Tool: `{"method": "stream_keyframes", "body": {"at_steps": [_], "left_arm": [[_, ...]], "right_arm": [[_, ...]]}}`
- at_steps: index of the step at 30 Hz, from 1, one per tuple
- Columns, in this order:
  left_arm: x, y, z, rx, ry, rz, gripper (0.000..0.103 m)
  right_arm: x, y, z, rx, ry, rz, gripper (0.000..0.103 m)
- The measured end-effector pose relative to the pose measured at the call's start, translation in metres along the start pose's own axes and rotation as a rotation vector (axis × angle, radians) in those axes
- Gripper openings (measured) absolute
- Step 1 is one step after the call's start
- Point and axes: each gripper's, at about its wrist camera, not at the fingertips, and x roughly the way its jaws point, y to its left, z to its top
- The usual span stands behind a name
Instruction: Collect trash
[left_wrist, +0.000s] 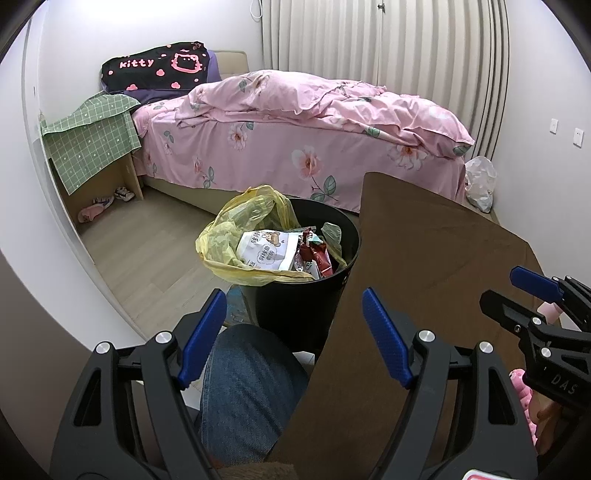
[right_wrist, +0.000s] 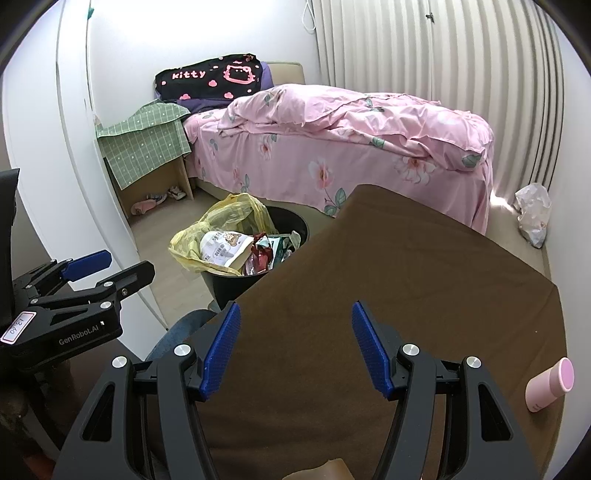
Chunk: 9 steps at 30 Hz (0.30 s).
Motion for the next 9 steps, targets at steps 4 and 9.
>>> {"method": "stream_keyframes", "body": {"at_steps": [4,9], "left_arm": [[0.007,0.003,0.003,-0.02,0.021,-0.04,0.072],[0.044,0.0,0.02,-0.057,0.102,-0.276,0.072]], "right_arm": [[0.001,0.002,0.0,-0.004,0.016,-0.026,0.059],[-0.012,-0.022,0.001,0.008,0.024,-0.111,0.059]]}}
